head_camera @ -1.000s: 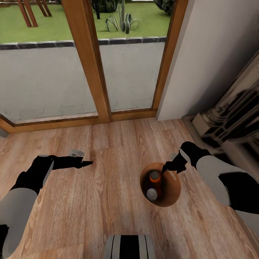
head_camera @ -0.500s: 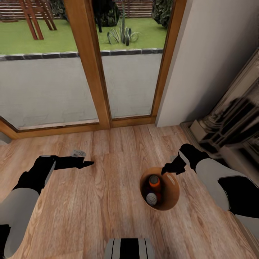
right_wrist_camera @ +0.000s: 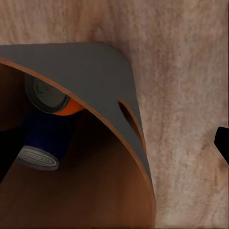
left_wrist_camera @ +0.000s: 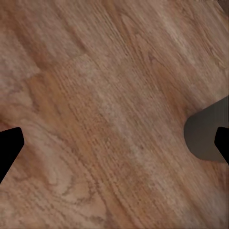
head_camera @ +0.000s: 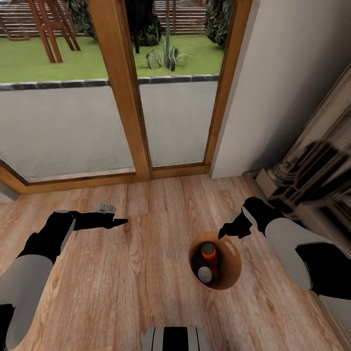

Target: Put the three can of soda from the living room inside the tash can in the kitchen.

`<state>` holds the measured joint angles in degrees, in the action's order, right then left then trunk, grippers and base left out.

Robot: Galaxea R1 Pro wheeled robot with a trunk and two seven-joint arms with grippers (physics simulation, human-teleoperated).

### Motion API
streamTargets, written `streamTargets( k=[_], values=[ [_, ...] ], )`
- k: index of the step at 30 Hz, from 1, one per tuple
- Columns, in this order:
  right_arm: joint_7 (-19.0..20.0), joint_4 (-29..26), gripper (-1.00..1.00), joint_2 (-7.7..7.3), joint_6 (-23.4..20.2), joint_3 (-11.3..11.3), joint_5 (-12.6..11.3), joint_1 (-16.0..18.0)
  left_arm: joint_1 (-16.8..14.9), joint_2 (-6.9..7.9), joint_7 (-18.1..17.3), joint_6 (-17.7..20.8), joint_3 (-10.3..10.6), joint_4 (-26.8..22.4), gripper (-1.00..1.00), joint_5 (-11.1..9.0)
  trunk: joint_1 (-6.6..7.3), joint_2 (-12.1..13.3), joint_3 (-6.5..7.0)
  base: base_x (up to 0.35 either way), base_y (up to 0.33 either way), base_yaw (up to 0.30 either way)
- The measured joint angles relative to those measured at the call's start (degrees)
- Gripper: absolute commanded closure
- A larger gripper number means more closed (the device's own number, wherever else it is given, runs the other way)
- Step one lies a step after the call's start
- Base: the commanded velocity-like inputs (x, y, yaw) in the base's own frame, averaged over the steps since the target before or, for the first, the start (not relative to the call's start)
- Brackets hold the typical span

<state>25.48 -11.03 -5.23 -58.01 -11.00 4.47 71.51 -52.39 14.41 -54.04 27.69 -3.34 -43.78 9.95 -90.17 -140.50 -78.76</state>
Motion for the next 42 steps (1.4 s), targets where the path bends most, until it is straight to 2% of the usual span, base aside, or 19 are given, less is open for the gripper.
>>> streamTargets(
  k=[10, 17, 25, 26, 42],
  values=[
    [0.01, -0.37, -1.0, -0.13, 0.02, -0.03, 0.0, -0.42, 0.0, 0.0, 0.07, 0.0, 0.0, 0.06, -1.0, 0.12, 2.2, 4.01, 1.79, 0.0, 0.0, 0.0],
    [0.01, -0.85, -1.0, -0.14, 0.08, -0.06, -0.01, -1.87, 0.0, 0.0, 0.07, 0.0, 0.0, 0.09, -1.0, 0.15, 3.73, 6.82, 3.1, 0.0, 0.0, 0.0],
    [-0.06, -7.55, -1.0, -0.13, 0.02, -0.06, 0.08, -6.14, 0.0, -0.47, 0.07, 0.0, 0.0, 0.1, -1.0, 0.25, 5.49, 10.03, 5.1, 0.0, 0.0, 0.0],
    [-0.07, -9.74, -1.0, -0.17, 0.01, -0.07, 0.15, -7.65, 0.0, -0.63, 0.07, 0.0, 0.0, 0.1, -1.0, 0.29, 5.71, 10.43, 5.37, 0.0, 0.0, 0.0],
    [-0.03, -13.3, -1.0, -0.31, 0.08, -0.08, 0.26, -10.71, 0.0, -0.77, 0.07, 0.0, 0.0, -0.38, -1.0, 0.11, 9.22, 16.84, 9.68, 0.0, 0.0, 0.0]
  ],
)
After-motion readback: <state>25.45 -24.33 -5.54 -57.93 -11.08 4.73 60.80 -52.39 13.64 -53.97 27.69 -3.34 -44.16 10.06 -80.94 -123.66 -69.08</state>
